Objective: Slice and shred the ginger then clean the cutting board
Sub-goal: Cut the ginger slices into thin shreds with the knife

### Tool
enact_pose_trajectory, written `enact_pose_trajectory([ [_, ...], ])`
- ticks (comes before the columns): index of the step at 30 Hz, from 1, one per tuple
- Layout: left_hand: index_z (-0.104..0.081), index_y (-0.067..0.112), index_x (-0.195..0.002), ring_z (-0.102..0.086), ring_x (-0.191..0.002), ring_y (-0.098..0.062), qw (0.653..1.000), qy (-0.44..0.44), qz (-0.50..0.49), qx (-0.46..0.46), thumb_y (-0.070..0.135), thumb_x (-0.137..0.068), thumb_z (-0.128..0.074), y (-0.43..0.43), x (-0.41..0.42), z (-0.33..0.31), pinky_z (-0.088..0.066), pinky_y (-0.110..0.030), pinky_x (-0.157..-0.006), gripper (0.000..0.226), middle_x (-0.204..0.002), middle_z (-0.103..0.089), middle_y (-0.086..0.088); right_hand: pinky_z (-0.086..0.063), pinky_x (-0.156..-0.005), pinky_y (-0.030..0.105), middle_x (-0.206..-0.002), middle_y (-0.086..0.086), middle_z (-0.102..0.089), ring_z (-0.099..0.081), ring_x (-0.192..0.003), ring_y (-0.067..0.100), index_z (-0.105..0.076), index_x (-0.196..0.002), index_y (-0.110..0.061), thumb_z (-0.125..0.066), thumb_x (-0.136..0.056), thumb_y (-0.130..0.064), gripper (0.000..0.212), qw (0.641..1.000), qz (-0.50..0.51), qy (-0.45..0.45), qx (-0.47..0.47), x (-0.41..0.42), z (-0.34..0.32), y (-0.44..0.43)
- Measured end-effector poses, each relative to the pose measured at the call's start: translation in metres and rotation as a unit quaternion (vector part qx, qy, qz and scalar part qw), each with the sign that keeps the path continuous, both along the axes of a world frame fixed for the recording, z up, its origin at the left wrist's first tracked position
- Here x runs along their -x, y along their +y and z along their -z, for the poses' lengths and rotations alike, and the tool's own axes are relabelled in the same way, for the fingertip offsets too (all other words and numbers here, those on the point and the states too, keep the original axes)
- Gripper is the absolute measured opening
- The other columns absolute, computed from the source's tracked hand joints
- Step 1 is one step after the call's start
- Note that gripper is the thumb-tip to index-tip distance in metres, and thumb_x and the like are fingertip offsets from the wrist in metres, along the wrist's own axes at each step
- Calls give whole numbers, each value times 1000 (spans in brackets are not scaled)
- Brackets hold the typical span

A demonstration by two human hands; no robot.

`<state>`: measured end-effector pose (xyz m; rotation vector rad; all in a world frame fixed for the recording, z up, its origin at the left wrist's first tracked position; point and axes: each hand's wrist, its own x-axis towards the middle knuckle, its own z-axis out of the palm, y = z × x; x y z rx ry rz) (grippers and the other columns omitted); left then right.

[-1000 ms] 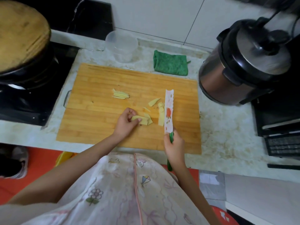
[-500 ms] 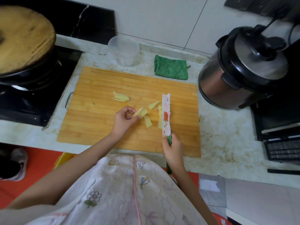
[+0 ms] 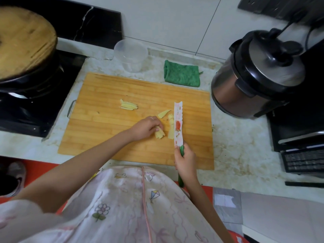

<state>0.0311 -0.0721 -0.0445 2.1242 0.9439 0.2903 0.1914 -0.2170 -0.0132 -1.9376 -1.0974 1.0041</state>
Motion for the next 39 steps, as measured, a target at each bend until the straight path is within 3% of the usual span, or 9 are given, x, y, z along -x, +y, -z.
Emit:
enact_pose_trajectory([
  [4,-66,12,-113,-43,-118,-24,990,111,81,-17,6,-92,-57,12,-7,-2,-33,-29,-100,23,-119,-54,-7,-39,-44,41,-59,-1,-50,-42,-50,19,-60,-117,-14,-48,-96,-16,24,1000,4,3,1,-2,1,-2],
  [10,-63,12,-118,-38,-123,-19,981,150,123,18,10,-85,-68,23,-7,-13,-30,-26,-102,33,-125,-50,-5,-38,-46,36,-58,-4,-49,-42,-51,19,-59,-113,-19,-48,-96,-15,21,1000,6,13,5,-3,1,-3],
  [14,-63,13,-109,-41,-109,-12,976,174,129,-5,7,-77,-74,22,-8,-17,-39,-28,-87,34,-112,-51,2,-39,-47,37,-56,-6,-48,-42,-50,17,-60,-115,-17,-48,-97,-15,22,1000,0,11,1,-2,0,-3],
  [17,-60,12,-90,-47,-86,-11,986,124,107,-15,3,-75,-72,18,-3,-16,-39,-28,-73,21,-94,-52,4,-38,-46,35,-55,-7,-47,-41,-50,17,-60,-116,-17,-48,-96,-15,23,1000,-2,13,-1,-1,-1,-3],
  [21,-53,24,-79,-54,-74,-13,1000,9,0,12,4,-77,-72,2,12,-18,-43,-34,-66,28,-83,-62,2,-38,-46,34,-59,-6,-50,-42,-50,15,-55,-124,-14,-48,-96,-16,28,1000,-7,19,-5,0,-7,-3],
  [25,-60,6,-89,-58,-83,-11,971,-178,-137,-80,-1,-77,-74,-23,15,-54,-47,-24,-71,20,-90,-63,-1,-36,-46,37,-62,-5,-48,-39,-48,18,-32,-131,-47,-45,-97,-15,48,994,-28,66,-80,0,-24,-1],
  [28,-61,2,-87,-58,-79,-20,944,-253,-163,-138,-5,-75,-72,-33,15,-92,-46,-25,-67,17,-88,-62,-5,-33,-45,45,-62,3,-41,-34,-49,32,-38,-127,-51,-39,-99,-19,43,989,-59,71,-113,4,-40,8],
  [33,-67,1,-88,-57,-74,-16,924,-305,-144,-179,-1,-76,-75,-38,17,-125,-44,-23,-59,15,-86,-61,-4,-41,-64,32,-84,-18,-54,-48,-65,11,-53,-115,-51,-50,-91,-42,25,972,-72,67,-215,19,-71,31],
  [39,-70,24,-98,-64,-80,-7,929,-325,-161,-78,24,-80,-73,-42,18,-136,-49,-21,-61,19,-90,-68,19,-42,-76,20,-83,-16,-55,-50,-74,10,-64,-107,-18,-62,-86,-26,23,942,-68,49,-325,27,-103,48],
])
